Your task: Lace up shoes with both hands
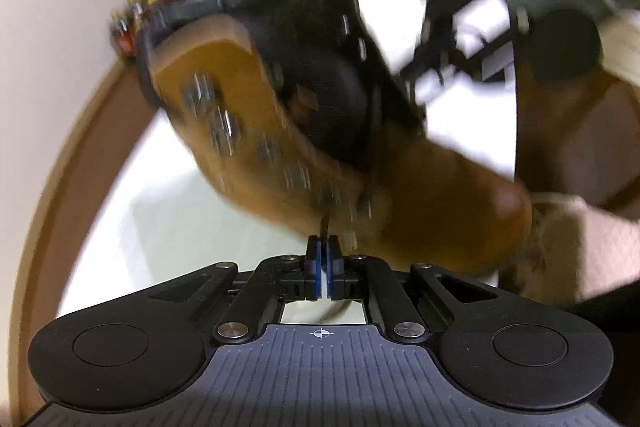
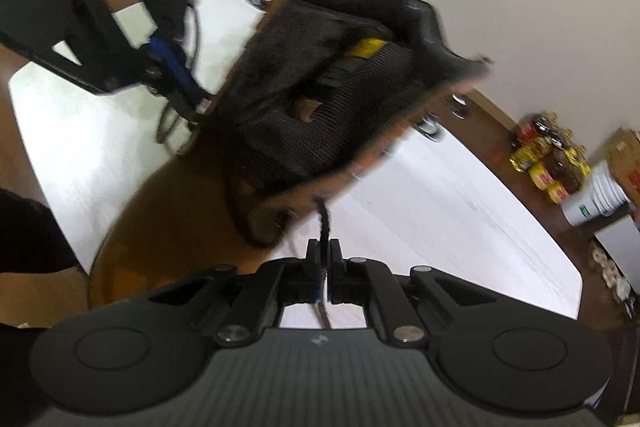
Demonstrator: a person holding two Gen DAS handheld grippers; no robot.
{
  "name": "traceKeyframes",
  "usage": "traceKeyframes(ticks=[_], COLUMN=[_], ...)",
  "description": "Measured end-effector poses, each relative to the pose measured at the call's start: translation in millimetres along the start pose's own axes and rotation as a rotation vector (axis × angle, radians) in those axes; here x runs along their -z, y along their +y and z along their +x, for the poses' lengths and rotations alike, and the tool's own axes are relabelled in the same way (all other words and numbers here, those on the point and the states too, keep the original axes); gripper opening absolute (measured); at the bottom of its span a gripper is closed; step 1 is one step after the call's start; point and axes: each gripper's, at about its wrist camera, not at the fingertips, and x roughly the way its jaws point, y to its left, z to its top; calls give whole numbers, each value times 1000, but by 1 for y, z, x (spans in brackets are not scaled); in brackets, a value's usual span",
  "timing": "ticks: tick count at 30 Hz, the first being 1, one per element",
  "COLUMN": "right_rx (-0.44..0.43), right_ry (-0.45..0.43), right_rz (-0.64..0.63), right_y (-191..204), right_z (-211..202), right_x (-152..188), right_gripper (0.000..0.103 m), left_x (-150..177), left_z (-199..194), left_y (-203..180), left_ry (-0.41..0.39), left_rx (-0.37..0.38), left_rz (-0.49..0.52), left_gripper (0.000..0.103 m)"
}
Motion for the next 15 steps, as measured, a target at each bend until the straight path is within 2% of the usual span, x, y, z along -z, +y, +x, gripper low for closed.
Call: traceKeyframes(ticks=[2,10,11,13,15], right_rx=[-14,-72,-81,-105,-109], right_ry=[22,109,122,149,154], right_rz=[10,50,55,73,100], right_y=[-2,-8,-8,-2,-3], right_z=[1,6,9,28,31], right_x=[6,28,24,-11,-9], right_gripper=[2,2,2,2,2], left_x=[8,7,6,5,5], left_z=[-1,-5,-2,-5,-5], left_y=[-4,-10,-12,-15,-13], left_ry=[10,12,20,13,12], left_rx=[32,80,86,92,89], left_rz=[15,27,41,47,44], left_gripper=[1,1,1,1,1])
